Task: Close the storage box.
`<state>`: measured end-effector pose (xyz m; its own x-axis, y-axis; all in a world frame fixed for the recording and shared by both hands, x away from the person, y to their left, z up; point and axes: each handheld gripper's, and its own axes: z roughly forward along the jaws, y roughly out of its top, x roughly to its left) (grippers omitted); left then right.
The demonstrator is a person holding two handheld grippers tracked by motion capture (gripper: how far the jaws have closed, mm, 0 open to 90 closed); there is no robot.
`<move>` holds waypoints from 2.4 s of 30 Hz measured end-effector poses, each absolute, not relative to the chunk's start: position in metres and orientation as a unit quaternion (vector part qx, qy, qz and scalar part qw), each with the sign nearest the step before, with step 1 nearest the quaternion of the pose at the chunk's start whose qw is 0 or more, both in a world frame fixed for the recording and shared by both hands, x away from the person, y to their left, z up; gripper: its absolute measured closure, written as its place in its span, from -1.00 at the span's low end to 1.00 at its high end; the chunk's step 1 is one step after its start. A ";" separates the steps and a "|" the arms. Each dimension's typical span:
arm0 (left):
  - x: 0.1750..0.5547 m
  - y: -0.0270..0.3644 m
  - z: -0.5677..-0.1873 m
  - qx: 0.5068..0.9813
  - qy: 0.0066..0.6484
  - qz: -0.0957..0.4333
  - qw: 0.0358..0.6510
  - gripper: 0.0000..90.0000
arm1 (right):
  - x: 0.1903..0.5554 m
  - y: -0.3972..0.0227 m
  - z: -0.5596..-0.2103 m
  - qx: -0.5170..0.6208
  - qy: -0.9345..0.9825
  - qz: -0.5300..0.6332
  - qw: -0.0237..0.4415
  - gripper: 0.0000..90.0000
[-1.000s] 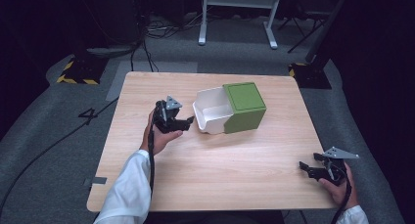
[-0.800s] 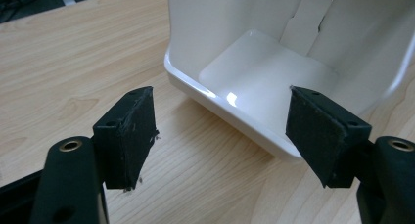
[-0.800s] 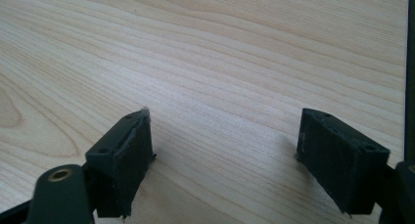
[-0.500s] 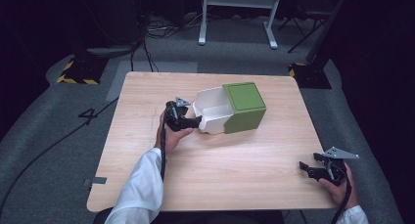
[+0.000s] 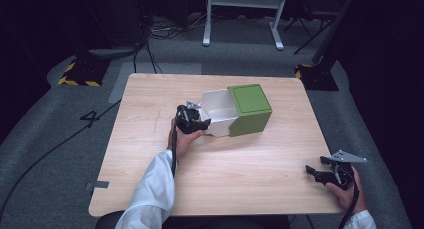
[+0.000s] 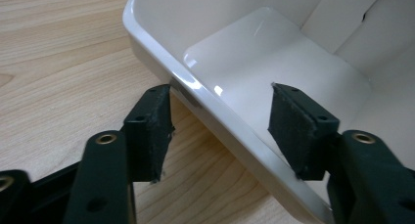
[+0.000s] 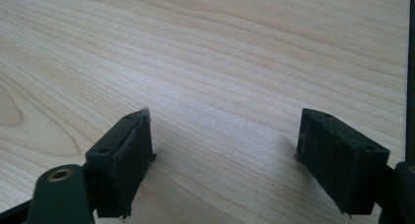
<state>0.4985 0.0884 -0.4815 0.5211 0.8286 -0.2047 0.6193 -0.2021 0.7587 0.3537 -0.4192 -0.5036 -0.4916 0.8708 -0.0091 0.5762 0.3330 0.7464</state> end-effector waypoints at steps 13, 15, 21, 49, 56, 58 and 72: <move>0.507 0.072 -0.477 0.755 0.485 0.143 0.417 0.13 | 0.354 -0.419 -0.504 0.458 0.789 0.351 0.210 -0.53; 0.508 0.069 -0.477 0.756 0.483 0.140 0.419 0.11 | 0.354 -0.419 -0.504 0.458 0.789 0.351 0.210 -0.53; 0.510 0.058 -0.480 0.754 0.488 0.138 0.418 0.09 | 0.354 -0.419 -0.504 0.458 0.789 0.351 0.210 -0.53; 0.508 0.013 -0.472 0.780 0.446 0.122 0.422 -0.02 | 0.354 -0.419 -0.504 0.457 0.790 0.352 0.209 -0.53; 0.508 0.015 -0.470 0.784 0.440 0.121 0.422 -0.04 | 0.354 -0.419 -0.504 0.456 0.790 0.352 0.209 -0.53; 0.508 0.015 -0.469 0.784 0.436 0.123 0.425 -0.05 | 0.354 -0.419 -0.504 0.456 0.790 0.352 0.209 -0.53; 0.503 0.025 -0.454 0.797 0.413 0.151 0.413 -0.17 | 0.354 -0.419 -0.504 0.455 0.791 0.352 0.209 -0.53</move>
